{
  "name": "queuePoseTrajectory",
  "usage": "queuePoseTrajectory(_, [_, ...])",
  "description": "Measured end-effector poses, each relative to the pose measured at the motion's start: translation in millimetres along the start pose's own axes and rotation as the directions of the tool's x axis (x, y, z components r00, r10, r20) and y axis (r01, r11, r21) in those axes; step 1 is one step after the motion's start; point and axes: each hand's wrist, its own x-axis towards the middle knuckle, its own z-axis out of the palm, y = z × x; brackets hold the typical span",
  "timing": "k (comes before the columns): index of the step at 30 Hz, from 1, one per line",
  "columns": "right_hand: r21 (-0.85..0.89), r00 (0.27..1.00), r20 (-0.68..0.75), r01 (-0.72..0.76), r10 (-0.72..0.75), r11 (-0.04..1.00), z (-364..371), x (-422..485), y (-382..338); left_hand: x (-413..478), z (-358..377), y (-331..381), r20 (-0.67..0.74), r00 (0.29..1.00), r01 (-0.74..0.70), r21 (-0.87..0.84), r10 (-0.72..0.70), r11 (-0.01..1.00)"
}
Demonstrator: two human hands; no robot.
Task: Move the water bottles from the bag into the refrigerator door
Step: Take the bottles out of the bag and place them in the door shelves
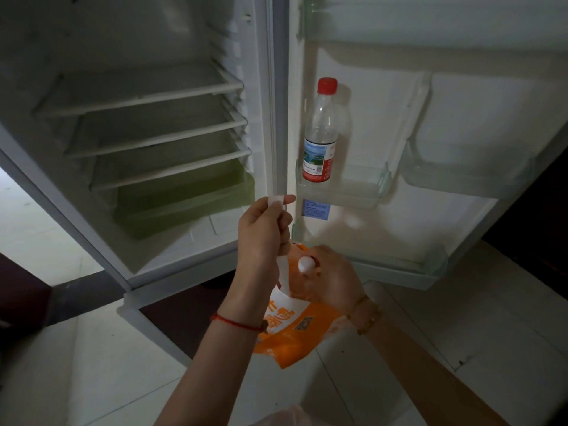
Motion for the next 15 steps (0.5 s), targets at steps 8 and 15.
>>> queuePoseTrajectory(8, [0.252, 0.952, -0.297, 0.002, 0.075, 0.968, -36.7, -5.2, -16.6, 10.0, 0.7, -0.2, -0.034, 0.999, -0.009, -0.018, 0.009, 1.000])
queuePoseTrajectory(15, [0.296, 0.891, -0.452, 0.108, 0.039, 0.949, -71.4, -1.8, -36.5, 17.8, -10.8, -1.2, -0.069, 0.998, 0.000, 0.010, 0.001, 1.000])
